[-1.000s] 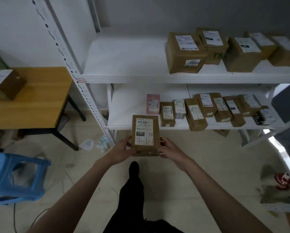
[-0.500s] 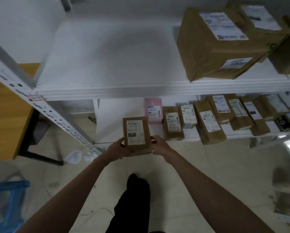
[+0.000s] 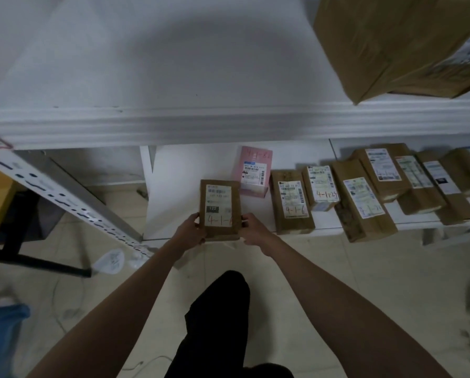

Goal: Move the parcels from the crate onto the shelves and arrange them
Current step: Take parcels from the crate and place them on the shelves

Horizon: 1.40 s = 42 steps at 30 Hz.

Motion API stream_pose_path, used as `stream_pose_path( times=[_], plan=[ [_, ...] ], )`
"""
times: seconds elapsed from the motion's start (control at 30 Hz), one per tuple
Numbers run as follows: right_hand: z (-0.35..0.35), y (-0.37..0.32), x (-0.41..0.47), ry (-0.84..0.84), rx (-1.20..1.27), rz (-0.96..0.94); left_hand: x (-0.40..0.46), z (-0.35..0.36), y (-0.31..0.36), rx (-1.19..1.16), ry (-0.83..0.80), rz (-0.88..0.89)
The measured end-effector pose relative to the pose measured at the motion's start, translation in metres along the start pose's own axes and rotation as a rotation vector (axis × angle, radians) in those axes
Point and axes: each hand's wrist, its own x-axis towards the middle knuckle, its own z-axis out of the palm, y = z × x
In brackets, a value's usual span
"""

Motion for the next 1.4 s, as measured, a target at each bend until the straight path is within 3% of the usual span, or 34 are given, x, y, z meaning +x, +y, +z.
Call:
stream_pose_path(
  times=[0.27, 0.43, 0.6, 0.97, 1.4],
  plan=[
    [-0.016, -0.070, -0.096, 0.015, -0.184, 0.019, -0.021, -0.010, 0.014, 0.209, -0.100, -0.011],
    [-0.031, -0.103, -0.166, 0.020, -0.444, -0.044, -0.103, -0.024, 0.064, 0.604, -0.088, 0.064],
    [-0.040, -0.118, -0.256, -0.064, -0.703, -0.092, -0.200, -0.033, 0.081, 0.760, -0.072, 0.037],
    [0.013, -0.108, -0.444, -0.147, -1.193, -0.430, -0.449, -0.008, 0.026, 0.825, 0.120, -0.082],
    [0.203, -0.082, -0.571, -0.402, -1.495, -0.710, -0.664, -0.013, -0.135, 0.568, 0.337, -0.373]
  ],
)
